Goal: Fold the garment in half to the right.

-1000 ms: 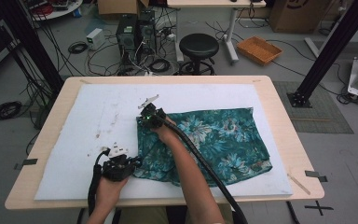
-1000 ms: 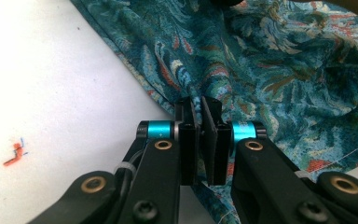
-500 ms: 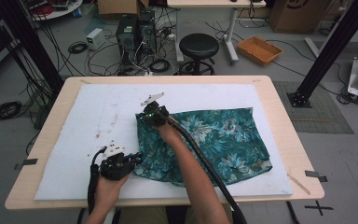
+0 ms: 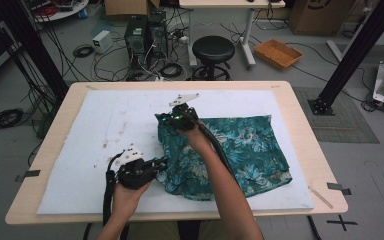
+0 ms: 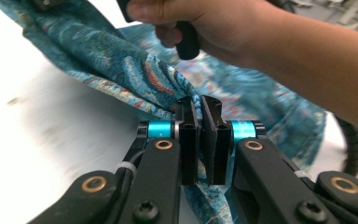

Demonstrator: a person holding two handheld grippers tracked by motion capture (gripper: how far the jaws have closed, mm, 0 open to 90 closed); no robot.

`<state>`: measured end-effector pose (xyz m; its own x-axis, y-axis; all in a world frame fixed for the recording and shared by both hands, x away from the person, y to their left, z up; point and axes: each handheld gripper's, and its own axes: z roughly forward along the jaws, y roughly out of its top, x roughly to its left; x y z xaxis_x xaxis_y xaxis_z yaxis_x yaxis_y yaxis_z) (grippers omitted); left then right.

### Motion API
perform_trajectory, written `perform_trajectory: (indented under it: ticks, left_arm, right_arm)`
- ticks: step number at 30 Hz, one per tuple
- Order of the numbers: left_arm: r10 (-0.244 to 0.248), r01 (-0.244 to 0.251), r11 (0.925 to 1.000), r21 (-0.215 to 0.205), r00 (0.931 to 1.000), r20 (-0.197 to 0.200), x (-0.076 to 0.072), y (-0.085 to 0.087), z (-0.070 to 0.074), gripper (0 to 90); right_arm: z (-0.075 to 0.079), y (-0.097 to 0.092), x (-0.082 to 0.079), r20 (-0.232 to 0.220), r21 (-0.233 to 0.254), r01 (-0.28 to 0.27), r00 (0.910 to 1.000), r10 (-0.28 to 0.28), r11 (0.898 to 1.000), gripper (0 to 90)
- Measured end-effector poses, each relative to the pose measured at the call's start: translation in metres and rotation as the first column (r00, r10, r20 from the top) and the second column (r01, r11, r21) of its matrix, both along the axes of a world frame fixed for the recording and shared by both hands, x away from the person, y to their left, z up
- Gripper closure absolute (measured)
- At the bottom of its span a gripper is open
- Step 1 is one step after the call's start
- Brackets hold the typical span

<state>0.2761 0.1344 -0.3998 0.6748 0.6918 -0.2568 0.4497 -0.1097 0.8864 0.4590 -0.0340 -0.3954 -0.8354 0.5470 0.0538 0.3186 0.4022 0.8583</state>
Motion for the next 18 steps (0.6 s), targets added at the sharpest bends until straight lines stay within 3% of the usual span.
perform_trajectory:
  ticks: [1,2,5,7,11,12,14,18]
  left_arm:
    - [-0.039,0.039,0.9992,-0.007,0.9991,0.018,0.002,-0.013,0.005,85.6]
    - [-0.058,0.058,0.9983,-0.008,0.998,0.024,0.003,-0.018,0.007,85.6]
    - [-0.108,0.109,0.994,-0.014,0.9933,0.04,0.006,-0.035,0.014,85.6]
    - [-0.123,0.124,0.9921,-0.018,0.9915,0.043,0.008,-0.04,0.016,85.6]
    - [-0.192,0.194,0.9803,-0.038,0.9805,0.041,0.019,-0.07,0.024,85.6]
    - [-0.192,0.194,0.9803,-0.038,0.9805,0.041,0.019,-0.07,0.024,85.6]
    - [-0.243,0.244,0.9692,-0.029,0.9693,0.035,0.026,-0.09,0.029,85.6]
    - [-0.303,0.304,0.9525,-0.021,0.9524,0.034,0.033,-0.116,0.036,85.4]
  right_arm:
    - [0.003,-0.006,-0.001,0.005,0.003,-0.001,1.0,0.001,1.0,87.8]
    - [0.009,-0.022,-0.004,0.015,0.012,0.003,0.9999,-0.003,1.0,87.7]
    - [0.017,-0.046,-0.008,0.024,0.043,0.015,0.9996,-0.016,0.999,87.7]
    - [0.019,-0.054,-0.009,0.029,0.051,0.022,0.9993,-0.024,0.998,87.7]
    - [0.027,-0.096,-0.01,0.033,0.084,0.063,0.9973,-0.066,0.994,87.7]
    - [0.027,-0.096,-0.01,0.033,0.084,0.063,0.9973,-0.066,0.994,87.7]
    - [0.03,-0.119,-0.012,0.028,0.098,0.094,0.9949,-0.097,0.991,87.7]
    - [0.033,-0.145,-0.015,0.037,0.1,0.121,0.9914,-0.125,0.988,87.7]
